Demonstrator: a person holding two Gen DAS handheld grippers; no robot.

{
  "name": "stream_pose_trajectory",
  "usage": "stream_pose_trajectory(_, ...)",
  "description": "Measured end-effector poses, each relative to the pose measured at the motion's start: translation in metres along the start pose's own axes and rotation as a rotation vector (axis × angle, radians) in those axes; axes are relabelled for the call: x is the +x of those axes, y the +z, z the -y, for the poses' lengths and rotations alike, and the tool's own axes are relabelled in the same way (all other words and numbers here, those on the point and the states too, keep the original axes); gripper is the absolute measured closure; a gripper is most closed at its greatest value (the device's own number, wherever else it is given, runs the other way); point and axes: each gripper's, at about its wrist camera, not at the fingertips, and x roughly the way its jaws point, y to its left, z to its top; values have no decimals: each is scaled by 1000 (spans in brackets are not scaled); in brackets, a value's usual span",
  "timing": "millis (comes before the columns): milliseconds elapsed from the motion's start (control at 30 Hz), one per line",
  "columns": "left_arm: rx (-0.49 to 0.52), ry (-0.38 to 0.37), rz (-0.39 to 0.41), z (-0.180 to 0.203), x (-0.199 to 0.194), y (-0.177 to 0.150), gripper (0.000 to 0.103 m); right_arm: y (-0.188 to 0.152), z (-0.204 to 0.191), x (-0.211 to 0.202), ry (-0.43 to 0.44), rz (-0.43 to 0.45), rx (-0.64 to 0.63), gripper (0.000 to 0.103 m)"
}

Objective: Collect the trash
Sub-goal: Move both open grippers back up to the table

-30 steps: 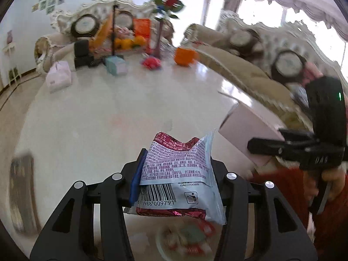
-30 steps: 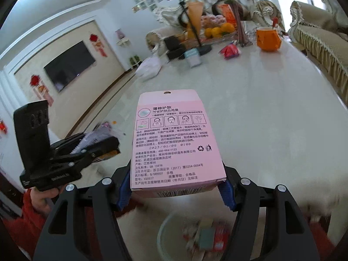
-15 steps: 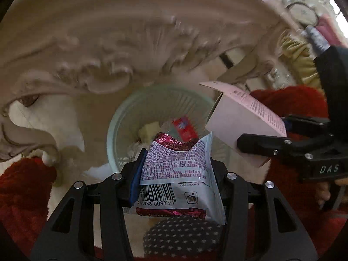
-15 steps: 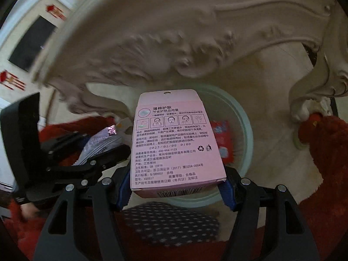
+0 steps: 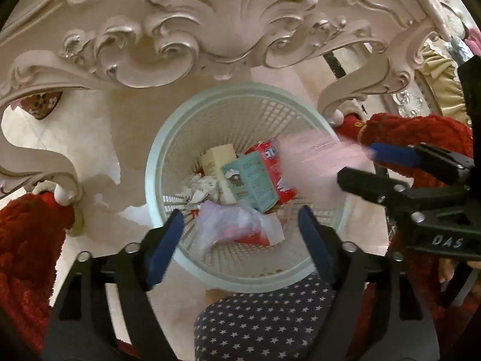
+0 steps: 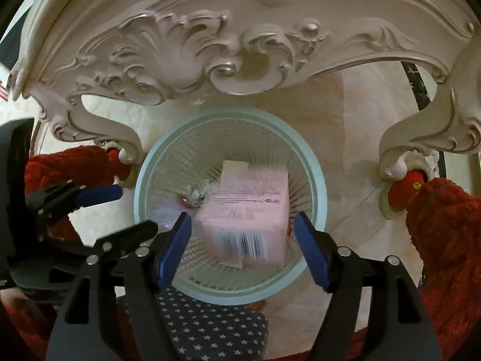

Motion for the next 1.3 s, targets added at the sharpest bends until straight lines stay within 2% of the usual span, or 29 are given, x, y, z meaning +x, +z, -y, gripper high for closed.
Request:
stream_pose_trajectory(100, 10, 7, 9, 2, 0, -1, 19, -3, 2, -3, -5, 10, 5, 27)
stream_pose_trajectory(300, 12, 24, 25, 3, -4, -1, 19, -3, -1, -7, -3, 14, 18, 27)
stream_pose_trajectory(400, 20, 31, 36, 2, -18, -2, 19, -6, -9, -23, 13, 26, 5, 27)
stream_pose_trajectory(500, 31, 0, 90, 3, -60, 0, 19, -3, -25, -69, 107, 89, -58, 27)
stream_pose_trajectory(567, 56, -18, 153, 4, -106, 9, 19, 6, -33, -107, 141, 165, -107, 27)
stream_pose_trajectory(633, 69, -62, 229, 2, -149, 26, 19, 27, -37, -147, 146, 264, -146, 27)
stream_pose_trajectory(667, 77, -61, 269, 1, -167, 37, 19, 40, -37, -162, 130, 307, -165, 27)
stream_pose_trajectory(700, 83, -40, 305, -1, -182, 50, 19, 63, -37, -179, 95, 367, -191, 27)
stream_pose_trajectory(767, 82, 31, 403, -10, -210, 93, 19, 97, -33, -193, 47, 432, -214, 27)
stream_pose_trajectory(800, 69, 64, 429, -14, -216, 111, 19, 124, -31, -198, 11, 465, -223, 27)
stream_pose_trajectory(833, 34, 111, 464, -24, -221, 148, 19, 147, -29, -199, -14, 489, -231, 27)
stream_pose_trajectory(967, -131, 175, 519, -59, -216, 267, 19, 258, -16, -182, -124, 569, -220, 25)
stream_pose_trajectory(1000, -175, 182, 530, -69, -212, 298, 19, 293, -9, -172, -129, 570, -207, 25)
stream_pose_trajectory(1167, -289, 244, 537, -99, -188, 416, 19, 416, 14, -124, -153, 533, -171, 25)
stream_pose_trajectory(1233, -320, 266, 514, -110, -176, 454, 19, 444, 18, -111, -158, 508, -176, 25)
stream_pose_trajectory(1300, -352, 276, 486, -122, -166, 477, 19, 470, 28, -95, -164, 477, -161, 25)
